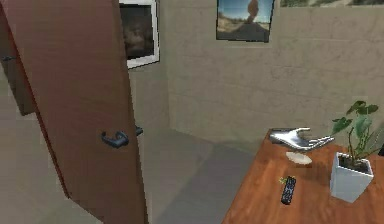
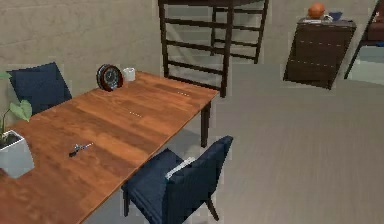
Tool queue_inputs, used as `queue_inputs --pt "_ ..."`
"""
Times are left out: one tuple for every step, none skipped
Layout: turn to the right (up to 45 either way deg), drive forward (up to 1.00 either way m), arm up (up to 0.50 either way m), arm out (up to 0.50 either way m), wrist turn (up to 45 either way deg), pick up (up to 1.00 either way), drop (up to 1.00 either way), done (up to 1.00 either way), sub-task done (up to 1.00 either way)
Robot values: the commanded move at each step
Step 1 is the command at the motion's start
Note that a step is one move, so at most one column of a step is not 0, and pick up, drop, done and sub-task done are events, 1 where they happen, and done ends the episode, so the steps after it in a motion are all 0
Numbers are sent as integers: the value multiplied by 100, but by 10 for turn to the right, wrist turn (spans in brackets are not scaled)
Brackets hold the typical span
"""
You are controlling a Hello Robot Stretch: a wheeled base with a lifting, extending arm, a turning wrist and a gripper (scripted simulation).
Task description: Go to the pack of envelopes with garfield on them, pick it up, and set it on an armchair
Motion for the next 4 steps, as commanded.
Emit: queue_inputs --pt "450 0 0 0 0 0 0 0 0" --pt "450 0 0 0 0 0 0 0 0" --pt "360 0 0 0 0 0 0 0 0" --pt "0 50 0 0 0 0 0 0 0"
